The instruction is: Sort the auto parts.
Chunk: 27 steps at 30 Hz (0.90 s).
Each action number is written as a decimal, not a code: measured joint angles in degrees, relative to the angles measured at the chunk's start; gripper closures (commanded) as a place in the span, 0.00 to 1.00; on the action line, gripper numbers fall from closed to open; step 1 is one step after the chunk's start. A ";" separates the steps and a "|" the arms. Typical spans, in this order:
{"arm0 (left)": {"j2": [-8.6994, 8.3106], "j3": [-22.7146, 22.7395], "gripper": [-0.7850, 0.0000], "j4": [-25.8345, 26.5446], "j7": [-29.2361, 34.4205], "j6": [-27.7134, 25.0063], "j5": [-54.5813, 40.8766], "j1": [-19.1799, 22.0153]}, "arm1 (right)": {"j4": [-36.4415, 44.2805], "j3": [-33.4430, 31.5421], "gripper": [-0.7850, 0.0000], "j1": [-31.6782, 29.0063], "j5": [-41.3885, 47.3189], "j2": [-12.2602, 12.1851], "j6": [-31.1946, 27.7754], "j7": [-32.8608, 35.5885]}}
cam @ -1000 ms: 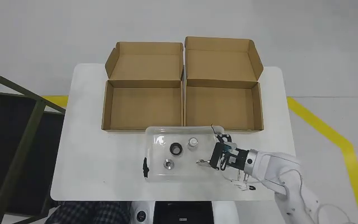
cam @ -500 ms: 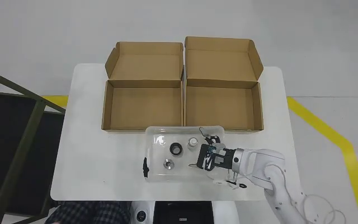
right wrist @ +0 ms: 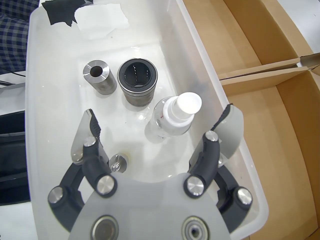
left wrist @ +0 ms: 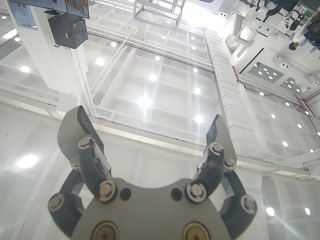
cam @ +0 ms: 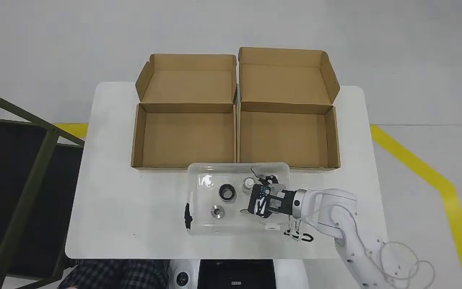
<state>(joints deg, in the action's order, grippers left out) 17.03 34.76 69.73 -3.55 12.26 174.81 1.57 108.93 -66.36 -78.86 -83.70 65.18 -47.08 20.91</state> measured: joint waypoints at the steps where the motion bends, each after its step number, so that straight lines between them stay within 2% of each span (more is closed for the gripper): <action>1: 0.00 0.00 0.00 0.00 0.00 0.00 0.00 0.00 | -0.22 0.19 0.17 0.18 0.06 -0.01 0.04 0.09; 5: 0.00 0.00 0.00 0.00 0.00 0.00 0.00 0.00 | -1.01 0.75 0.25 0.80 0.25 -0.04 0.35 0.21; 6: 0.00 0.00 0.00 0.00 0.00 0.00 0.00 0.00 | -1.21 0.86 0.32 0.97 0.28 -0.05 0.41 0.21; 9: 0.00 0.00 0.00 0.00 0.00 0.00 0.00 0.00 | -1.68 1.10 0.42 1.48 0.43 -0.08 0.65 0.22; 10: 0.00 0.00 0.00 0.00 0.00 0.00 0.00 0.00 | -1.69 1.17 0.51 1.66 0.25 -0.11 0.77 0.23; 13: 0.00 0.00 0.00 0.00 0.00 0.00 0.00 0.00 | -1.56 1.38 0.62 1.88 -0.38 -0.20 0.92 0.04; 19: 0.00 0.00 0.00 0.00 0.00 0.00 0.00 0.00 | -0.89 1.04 1.00 1.83 -0.67 -0.46 1.24 -0.40; 27: 0.00 0.00 0.00 0.00 0.00 0.00 0.00 0.00 | 2.56 -0.98 1.00 -0.15 0.79 -1.21 -0.89 -1.45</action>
<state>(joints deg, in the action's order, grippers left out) 17.03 34.76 69.73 -3.55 12.26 174.81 1.57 111.49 -67.33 -79.01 -82.91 63.98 -47.97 19.47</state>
